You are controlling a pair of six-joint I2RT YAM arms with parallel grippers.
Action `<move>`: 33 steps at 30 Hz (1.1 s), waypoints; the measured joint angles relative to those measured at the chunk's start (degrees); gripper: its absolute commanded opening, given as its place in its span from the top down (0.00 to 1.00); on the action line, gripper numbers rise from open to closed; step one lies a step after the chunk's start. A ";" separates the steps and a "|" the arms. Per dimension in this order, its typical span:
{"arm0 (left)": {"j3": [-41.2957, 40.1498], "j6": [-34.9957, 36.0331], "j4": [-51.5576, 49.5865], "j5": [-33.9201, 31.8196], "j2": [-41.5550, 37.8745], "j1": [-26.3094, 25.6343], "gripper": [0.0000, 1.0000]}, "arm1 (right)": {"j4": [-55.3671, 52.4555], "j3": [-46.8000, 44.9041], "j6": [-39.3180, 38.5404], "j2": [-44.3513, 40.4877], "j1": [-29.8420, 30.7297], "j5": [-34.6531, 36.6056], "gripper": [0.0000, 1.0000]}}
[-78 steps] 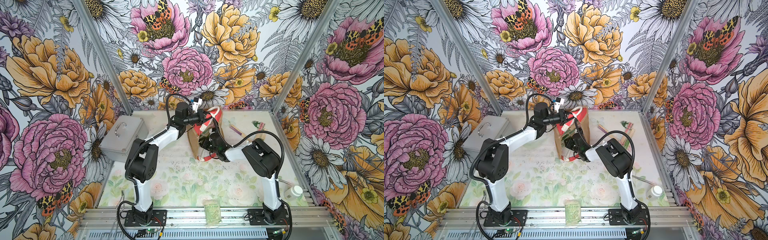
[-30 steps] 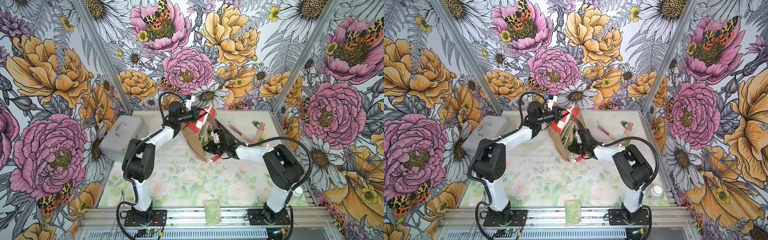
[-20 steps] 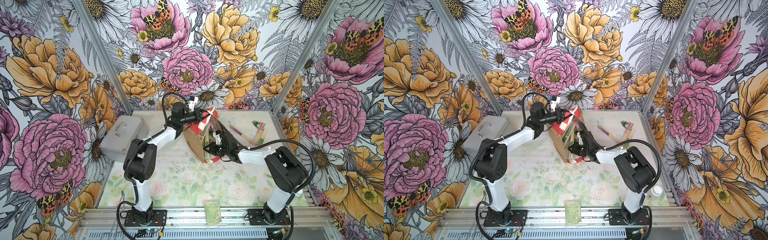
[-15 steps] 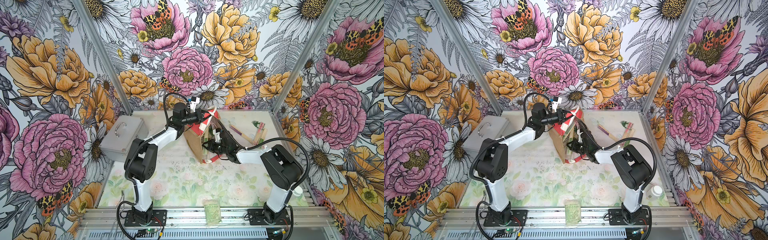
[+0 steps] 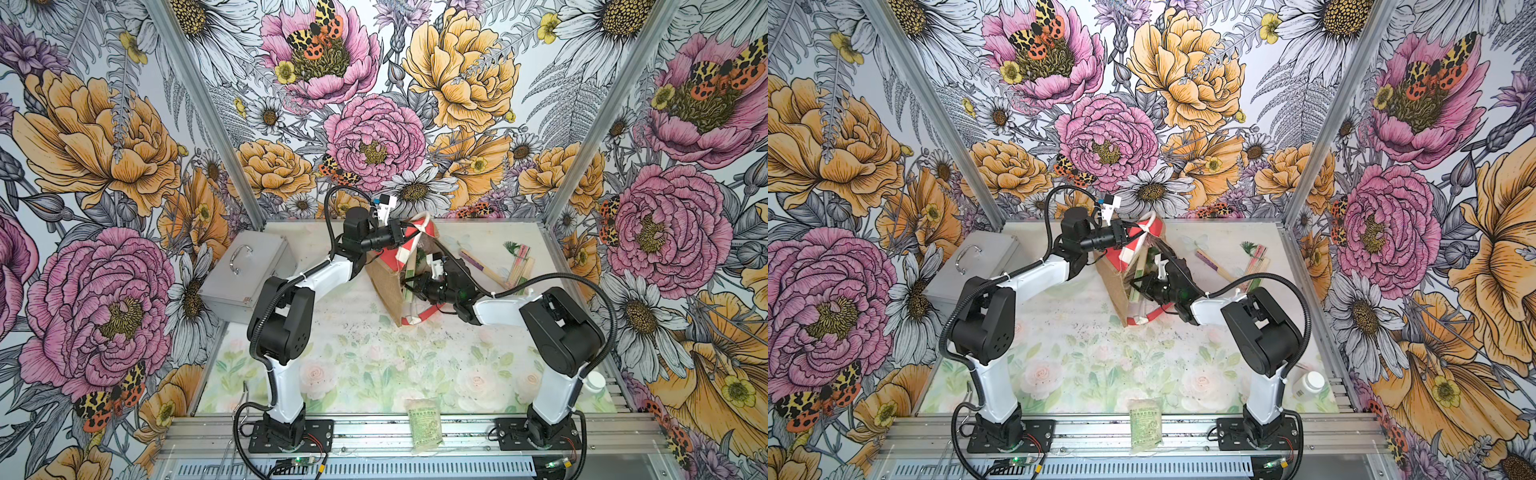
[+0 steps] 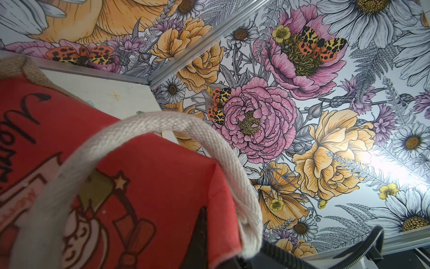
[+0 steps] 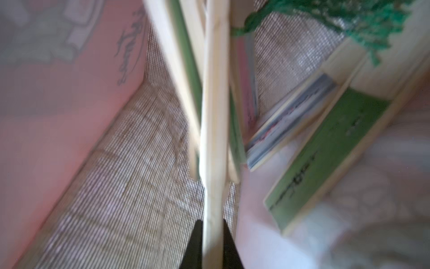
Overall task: Take out the folding fans from the tote bags
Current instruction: Pick up the folding fan from the canvas bag, then place the folding fan at the center of the board.
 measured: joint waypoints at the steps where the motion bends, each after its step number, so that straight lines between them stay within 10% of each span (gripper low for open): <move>1: 0.02 0.61 -0.35 -0.28 0.00 0.37 1.00 | -3.02 -0.24 -1.38 -2.51 0.02 -0.24 0.97; 33: 1.29 0.46 -3.48 -1.53 0.04 1.11 1.00 | -45.75 -5.90 -27.45 -52.13 -2.45 -1.25 1.00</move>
